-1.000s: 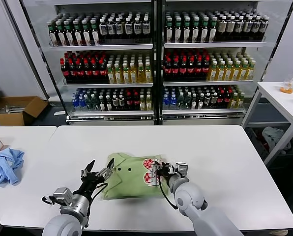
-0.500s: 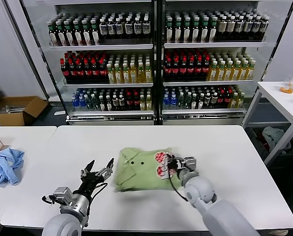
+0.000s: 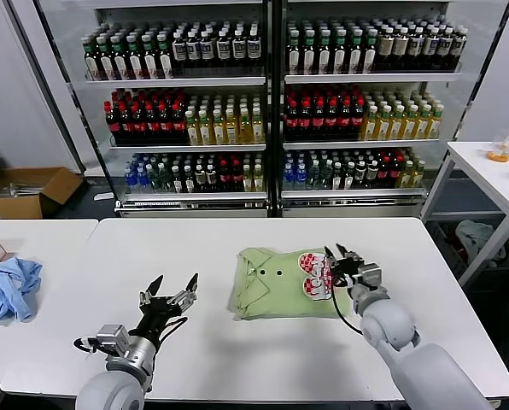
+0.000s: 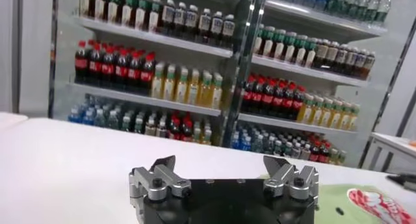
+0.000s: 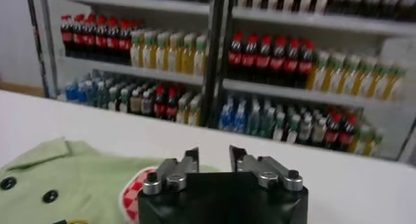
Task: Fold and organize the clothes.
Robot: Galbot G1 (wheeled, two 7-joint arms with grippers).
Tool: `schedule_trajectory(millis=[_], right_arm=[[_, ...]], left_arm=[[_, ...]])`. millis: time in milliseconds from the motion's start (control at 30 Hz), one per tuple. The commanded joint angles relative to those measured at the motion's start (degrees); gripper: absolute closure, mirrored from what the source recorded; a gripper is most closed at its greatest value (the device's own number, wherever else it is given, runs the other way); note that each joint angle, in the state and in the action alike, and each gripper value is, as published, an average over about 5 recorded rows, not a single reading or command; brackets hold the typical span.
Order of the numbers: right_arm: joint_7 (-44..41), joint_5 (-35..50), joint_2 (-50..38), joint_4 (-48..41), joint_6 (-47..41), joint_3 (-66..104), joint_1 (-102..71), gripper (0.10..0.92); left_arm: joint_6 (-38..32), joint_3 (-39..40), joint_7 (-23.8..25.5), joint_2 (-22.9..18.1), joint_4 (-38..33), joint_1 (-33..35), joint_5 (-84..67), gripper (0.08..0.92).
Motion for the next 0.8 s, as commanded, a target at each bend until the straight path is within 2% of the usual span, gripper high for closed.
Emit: schedule_trajectory(millis=[33, 233, 467, 567, 800], right_arm=[[1.7, -7.8, -2.0, 14.0, 12.7, 11.4, -17.2, 0.598], [1.4, -7.7, -2.6, 21.3, 12.5, 18.9, -26.4, 0.433], [1.3, -7.3, -2.1, 23.0, 12.7, 23.4, -32.8, 0.244], [1.7, -6.7, -2.0, 23.4, 13.0, 23.8, -33.7, 0.209], [2.8, -3.8, -1.7, 25.0, 10.3, 24.0, -34.5, 0.203]], left_arm=[[-1.1, -0.6, 0.0, 0.3, -1.8, 1.7, 4.2, 0.177], [-1.1, -0.8, 0.2, 0.2, -3.0, 2.9, 5.7, 0.177], [-1.1, -0.1, 0.5, -0.3, -4.2, 4.4, 8.0, 0.177], [-1.1, 0.2, 0.6, -0.7, -4.7, 5.0, 8.7, 0.177], [-1.3, 0.9, 0.9, -1.3, -5.7, 6.3, 9.9, 0.177]])
